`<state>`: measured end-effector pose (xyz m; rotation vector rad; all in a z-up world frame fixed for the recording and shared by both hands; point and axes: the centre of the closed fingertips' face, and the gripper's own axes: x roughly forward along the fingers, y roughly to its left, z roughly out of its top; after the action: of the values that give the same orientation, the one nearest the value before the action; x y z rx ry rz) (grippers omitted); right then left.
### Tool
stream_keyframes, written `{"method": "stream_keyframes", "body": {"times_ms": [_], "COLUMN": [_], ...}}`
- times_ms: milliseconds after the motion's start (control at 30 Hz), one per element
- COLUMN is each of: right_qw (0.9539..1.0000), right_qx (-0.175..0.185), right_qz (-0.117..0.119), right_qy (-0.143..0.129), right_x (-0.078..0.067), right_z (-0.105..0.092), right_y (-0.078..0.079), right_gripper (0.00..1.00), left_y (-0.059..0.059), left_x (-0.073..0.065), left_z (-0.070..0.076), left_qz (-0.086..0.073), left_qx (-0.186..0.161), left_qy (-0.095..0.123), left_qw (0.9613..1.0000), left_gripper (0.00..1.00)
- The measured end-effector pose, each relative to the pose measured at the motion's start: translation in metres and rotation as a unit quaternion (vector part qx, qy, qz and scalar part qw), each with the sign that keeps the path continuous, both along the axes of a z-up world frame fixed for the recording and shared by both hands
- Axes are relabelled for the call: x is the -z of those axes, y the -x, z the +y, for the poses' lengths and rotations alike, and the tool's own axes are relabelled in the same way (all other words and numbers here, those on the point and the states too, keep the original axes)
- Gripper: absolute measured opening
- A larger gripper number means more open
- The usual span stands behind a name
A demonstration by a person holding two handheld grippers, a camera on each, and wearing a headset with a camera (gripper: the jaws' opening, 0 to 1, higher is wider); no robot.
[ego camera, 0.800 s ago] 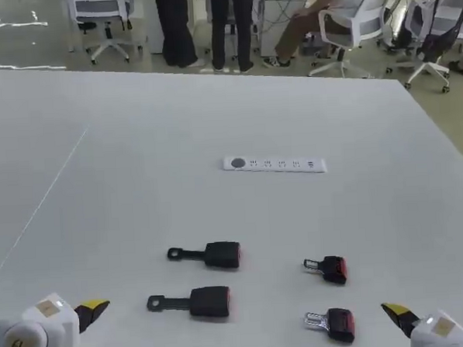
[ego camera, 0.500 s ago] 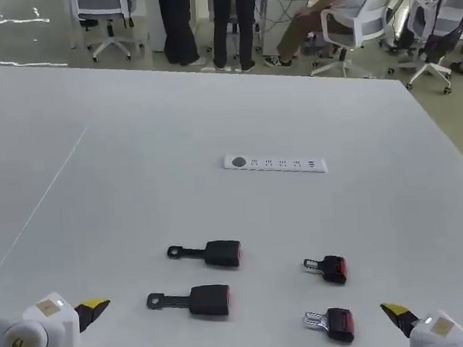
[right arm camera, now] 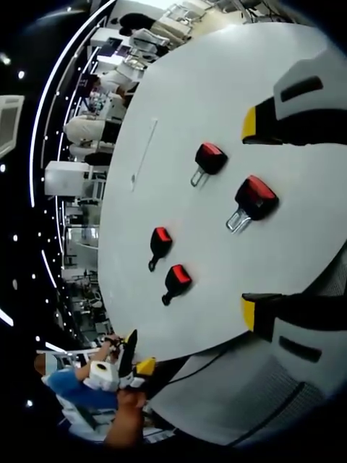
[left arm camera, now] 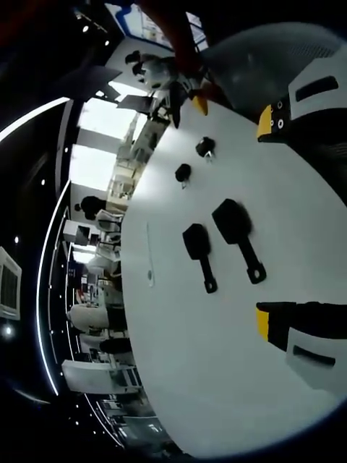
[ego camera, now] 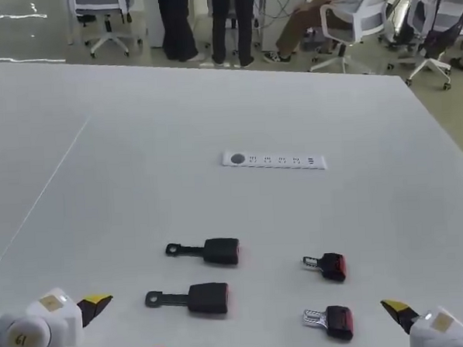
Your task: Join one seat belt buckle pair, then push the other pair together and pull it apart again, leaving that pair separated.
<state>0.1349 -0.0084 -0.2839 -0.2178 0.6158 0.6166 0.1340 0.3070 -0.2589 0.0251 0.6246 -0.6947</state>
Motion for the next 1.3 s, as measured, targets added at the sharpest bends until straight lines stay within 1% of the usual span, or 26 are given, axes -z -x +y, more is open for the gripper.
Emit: {"method": "stream_keyframes", "body": {"times_ms": [100,133,367,467,567,633,733,800,900,1033,1100,1200,1233,1300], "right_qw": [1.0,1.0,0.9999,0.9998,0.9996,0.9993,0.999,0.9987,0.998,0.9968,0.9961,0.995,0.9946,0.9932], "right_qx": [0.0,0.0,-0.013,-0.014,-0.022,-0.026,-0.031,-0.035,-0.042,-0.052,-0.059,-0.071,-0.074,-0.08], "right_qz": [0.001,0.002,0.008,0.011,0.02,0.025,0.033,0.037,0.047,0.06,0.063,0.067,0.07,0.081], "right_qy": [-0.001,-0.002,0.004,0.003,0.005,0.007,0.003,0.007,0.012,0.012,0.017,0.019,0.02,0.022], "right_x": [0.0,0.0,0.004,0.005,0.011,0.013,0.016,0.02,0.025,0.031,0.034,0.037,0.039,0.045], "right_z": [0.001,0.001,0.002,0.002,0.004,0.005,0.006,0.005,0.004,0.003,0.001,0.002,0.002,0.002], "right_y": [-0.003,-0.004,-0.011,-0.015,-0.017,-0.018,-0.02,-0.023,-0.026,-0.031,-0.034,-0.037,-0.037,-0.037], "right_gripper": [0.87,0.87,0.87,0.87,0.87,0.87,0.86,0.86,0.85,0.84,0.84,0.83,0.82,0.82], "left_y": [-0.002,-0.002,-0.012,-0.018,-0.023,-0.027,-0.033,-0.038,-0.044,-0.05,-0.053,-0.057,-0.06,-0.063], "left_x": [0.002,0.002,0.001,0.0,0.001,0.002,0.006,0.008,0.011,0.017,0.02,0.025,0.027,0.032], "left_z": [-0.003,-0.004,-0.009,-0.01,-0.011,-0.012,-0.013,-0.014,-0.019,-0.026,-0.029,-0.033,-0.034,-0.035], "left_qz": [-0.003,-0.002,-0.004,-0.004,-0.005,-0.002,-0.001,0.0,0.0,0.004,0.002,0.006,0.003,0.006], "left_qx": [0.015,0.018,0.026,0.03,0.034,0.035,0.038,0.041,0.047,0.06,0.071,0.083,0.088,0.099], "left_qy": [-0.017,-0.018,-0.018,-0.02,-0.02,-0.022,-0.025,-0.026,-0.027,-0.029,-0.033,-0.038,-0.036,-0.041], "left_qw": [0.9997,0.9997,0.9995,0.9993,0.9992,0.9991,0.999,0.9988,0.9985,0.9977,0.997,0.9958,0.9954,0.9942], "left_gripper": [0.93,0.93,0.93,0.93,0.92,0.92,0.92,0.92,0.92,0.92,0.91,0.91,0.9,0.88]}}
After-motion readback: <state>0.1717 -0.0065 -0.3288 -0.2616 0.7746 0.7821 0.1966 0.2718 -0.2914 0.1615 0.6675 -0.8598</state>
